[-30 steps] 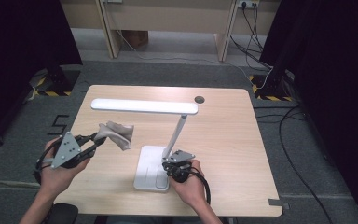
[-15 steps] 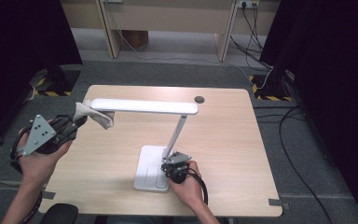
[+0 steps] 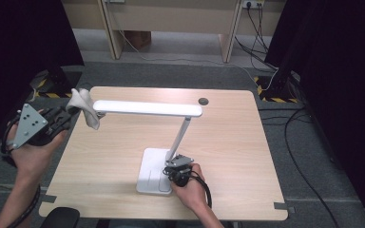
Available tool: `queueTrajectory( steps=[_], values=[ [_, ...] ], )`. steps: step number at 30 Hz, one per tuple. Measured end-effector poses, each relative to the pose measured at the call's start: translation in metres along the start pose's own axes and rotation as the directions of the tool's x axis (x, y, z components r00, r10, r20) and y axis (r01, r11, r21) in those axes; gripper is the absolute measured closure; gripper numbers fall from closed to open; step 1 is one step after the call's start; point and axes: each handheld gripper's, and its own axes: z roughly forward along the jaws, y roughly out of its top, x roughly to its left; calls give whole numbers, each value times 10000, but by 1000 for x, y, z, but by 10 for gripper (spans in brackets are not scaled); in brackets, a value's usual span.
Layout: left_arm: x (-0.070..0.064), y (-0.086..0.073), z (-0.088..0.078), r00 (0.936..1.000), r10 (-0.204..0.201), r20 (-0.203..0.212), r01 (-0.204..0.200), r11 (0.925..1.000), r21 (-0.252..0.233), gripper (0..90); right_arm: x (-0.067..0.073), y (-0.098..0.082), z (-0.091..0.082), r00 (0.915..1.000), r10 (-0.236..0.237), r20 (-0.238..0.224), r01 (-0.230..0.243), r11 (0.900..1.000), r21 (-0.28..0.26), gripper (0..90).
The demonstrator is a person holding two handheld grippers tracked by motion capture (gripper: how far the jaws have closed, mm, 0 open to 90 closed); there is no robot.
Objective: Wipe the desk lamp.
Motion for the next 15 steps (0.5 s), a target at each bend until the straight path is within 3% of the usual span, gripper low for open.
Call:
queueTrajectory(
  steps=[8, 15],
  values=[
    [-5, 16, 6, 9991, 419, -61, -420, 9991, -97, 787, 0, 1, 0, 10000, 1, -47, -1, 10000, 91, 900],
    [-11, 25, 11, 9990, 445, -39, -445, 9989, -167, 788, -1, 2, 0, 10000, 3, -93, -2, 9999, 112, 900]
  ],
)
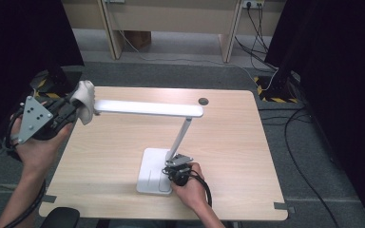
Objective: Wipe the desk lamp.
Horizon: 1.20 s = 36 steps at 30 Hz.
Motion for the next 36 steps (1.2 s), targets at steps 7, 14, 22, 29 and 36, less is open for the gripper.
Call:
queueTrajectory(
  steps=[7, 14, 22, 29, 36],
  values=[
    [-5, 8, 3, 9992, 394, 43, -394, 9992, 4, 788, -1, 0, 0, 10000, 7, -25, -7, 10000, 3, 900],
    [-9, 14, 6, 9971, 620, 440, -623, 9981, 38, 788, 0, 0, 0, 10000, -6, -33, 6, 10000, 16, 900],
    [-13, 15, 15, 9921, 748, 1010, -807, 9952, 556, 788, -1, 1, 0, 10000, -27, -61, 27, 10000, 59, 900],
    [-18, 15, 20, 9891, 712, 1289, -809, 9941, 716, 788, 0, 1, 0, 10000, -2, -55, 2, 10000, 84, 900],
    [-24, 15, 25, 9877, 401, 1508, -517, 9960, 736, 788, -1, 1, 0, 10000, 22, -85, -22, 10000, 58, 900]
  ],
)
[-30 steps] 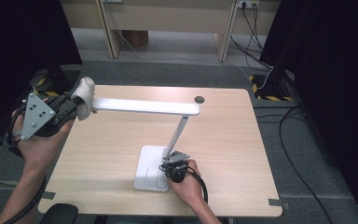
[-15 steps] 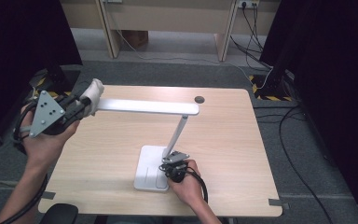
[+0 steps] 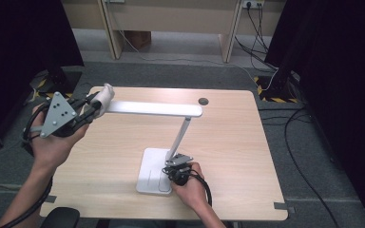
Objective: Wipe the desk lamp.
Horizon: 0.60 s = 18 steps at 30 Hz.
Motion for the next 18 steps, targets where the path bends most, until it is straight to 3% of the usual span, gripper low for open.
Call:
queueTrajectory(
  steps=[6, 18],
  values=[
    [-3, 0, 2, 9999, -161, -20, 161, 9999, -61, 789, 0, 0, 0, 10000, -8, 1, 8, 10000, -22, 900],
    [-15, 2, 8, 9999, -60, 99, 63, 9996, -277, 788, 0, -1, 0, 10000, 27, -11, -28, 10000, -67, 900]
  ],
)
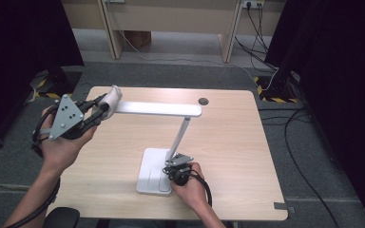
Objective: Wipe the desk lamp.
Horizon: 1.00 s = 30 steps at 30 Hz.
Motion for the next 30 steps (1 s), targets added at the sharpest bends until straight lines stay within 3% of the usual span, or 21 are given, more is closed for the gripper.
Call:
queueTrajectory(
  steps=[30],
  values=[
    [-18, 6, 17, 9998, -50, 198, 56, 9996, -277, 788, 1, -1, 0, 9999, 125, 48, -125, 9999, -51, 900]
  ],
)
